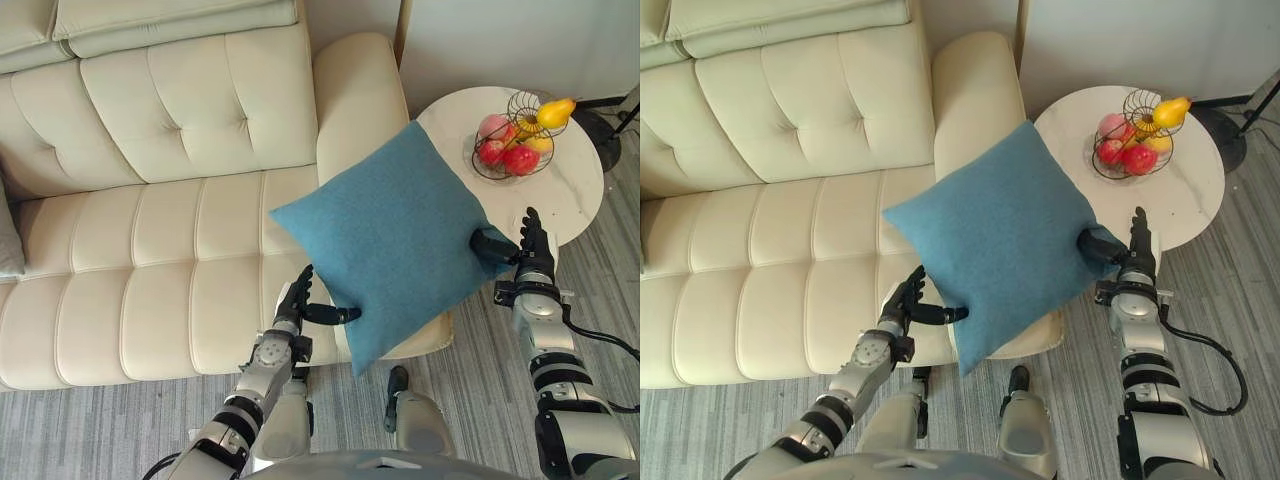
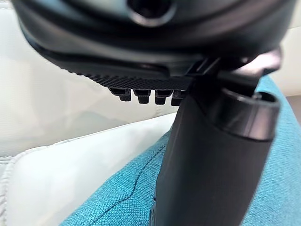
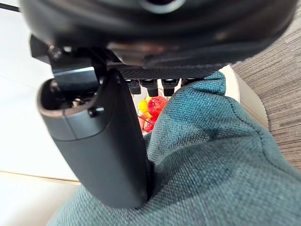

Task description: Pick up cushions and gather them together orderly.

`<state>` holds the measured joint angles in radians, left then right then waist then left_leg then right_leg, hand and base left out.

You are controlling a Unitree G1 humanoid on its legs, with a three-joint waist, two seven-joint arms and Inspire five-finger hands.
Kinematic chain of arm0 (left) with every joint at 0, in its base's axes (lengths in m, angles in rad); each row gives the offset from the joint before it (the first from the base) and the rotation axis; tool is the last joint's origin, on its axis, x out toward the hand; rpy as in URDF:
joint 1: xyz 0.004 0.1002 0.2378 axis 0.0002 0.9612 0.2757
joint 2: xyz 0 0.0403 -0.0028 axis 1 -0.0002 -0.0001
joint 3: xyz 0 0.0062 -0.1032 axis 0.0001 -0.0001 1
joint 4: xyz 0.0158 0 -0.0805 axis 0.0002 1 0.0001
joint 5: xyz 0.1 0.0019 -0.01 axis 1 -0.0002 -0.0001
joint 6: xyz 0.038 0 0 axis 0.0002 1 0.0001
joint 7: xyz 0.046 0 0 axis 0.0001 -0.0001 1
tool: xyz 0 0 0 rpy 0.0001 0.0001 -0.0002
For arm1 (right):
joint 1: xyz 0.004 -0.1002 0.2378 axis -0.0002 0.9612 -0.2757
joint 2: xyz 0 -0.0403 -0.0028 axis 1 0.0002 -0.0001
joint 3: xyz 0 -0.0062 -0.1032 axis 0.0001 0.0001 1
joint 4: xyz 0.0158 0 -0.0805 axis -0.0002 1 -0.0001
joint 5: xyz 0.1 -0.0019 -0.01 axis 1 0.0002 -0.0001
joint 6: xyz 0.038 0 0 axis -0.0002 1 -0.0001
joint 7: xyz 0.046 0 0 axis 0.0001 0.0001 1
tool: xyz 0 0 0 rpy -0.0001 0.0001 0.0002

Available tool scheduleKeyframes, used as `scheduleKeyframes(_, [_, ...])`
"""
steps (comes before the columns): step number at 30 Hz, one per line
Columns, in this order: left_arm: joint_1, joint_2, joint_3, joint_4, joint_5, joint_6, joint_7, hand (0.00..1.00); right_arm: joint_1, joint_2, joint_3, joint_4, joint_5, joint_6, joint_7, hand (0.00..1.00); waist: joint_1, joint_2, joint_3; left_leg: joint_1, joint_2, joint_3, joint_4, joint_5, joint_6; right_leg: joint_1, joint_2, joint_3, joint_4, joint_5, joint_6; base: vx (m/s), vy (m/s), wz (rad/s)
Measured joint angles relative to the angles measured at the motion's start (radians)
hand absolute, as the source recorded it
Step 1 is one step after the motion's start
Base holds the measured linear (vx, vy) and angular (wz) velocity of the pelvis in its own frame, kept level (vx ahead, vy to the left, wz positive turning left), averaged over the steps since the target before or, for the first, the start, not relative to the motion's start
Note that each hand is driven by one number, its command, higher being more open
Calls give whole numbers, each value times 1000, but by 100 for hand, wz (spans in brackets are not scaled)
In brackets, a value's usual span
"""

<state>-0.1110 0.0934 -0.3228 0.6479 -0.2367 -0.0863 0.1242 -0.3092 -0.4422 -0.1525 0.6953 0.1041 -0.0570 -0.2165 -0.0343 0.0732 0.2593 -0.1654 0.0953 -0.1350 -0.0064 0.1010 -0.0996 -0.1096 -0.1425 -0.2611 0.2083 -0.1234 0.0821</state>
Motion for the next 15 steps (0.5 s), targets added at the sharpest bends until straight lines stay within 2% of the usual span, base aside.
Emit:
scheduleKeyframes(4, [-81,2,-29,-17,-30,0,19,100,-56,3,35,0,16,0,-20,100,3,12,24,-34,4,11,-8,20,-3,-68,-3,21,48,-3,-5,-100,-3,-11])
scheduleKeyframes(5, [-94,2,-33,-19,-38,0,24,100,-61,7,40,0,17,0,-24,0,3,15,26,-39,4,14,-8,23,-4,-81,-3,25,58,-5,-7,-123,-25,-11])
scheduleKeyframes(7, [-120,10,-53,-20,-51,0,38,100,-69,19,55,0,24,-1,-29,0,3,17,27,-53,7,16,-8,28,-7,-107,-3,32,79,-8,-10,-93,-28,-8])
scheduleKeyframes(8, [-129,12,-56,-21,-58,0,43,0,-69,25,60,0,32,-2,-29,0,4,17,27,-59,9,18,-8,31,-10,-118,-2,36,88,-9,-11,-59,-25,-6])
scheduleKeyframes(15, [-133,18,-55,-21,-80,0,59,0,-53,65,60,0,36,-15,-33,0,3,18,27,-59,19,21,-14,39,-21,-122,7,39,83,-3,-12,-22,-13,-3])
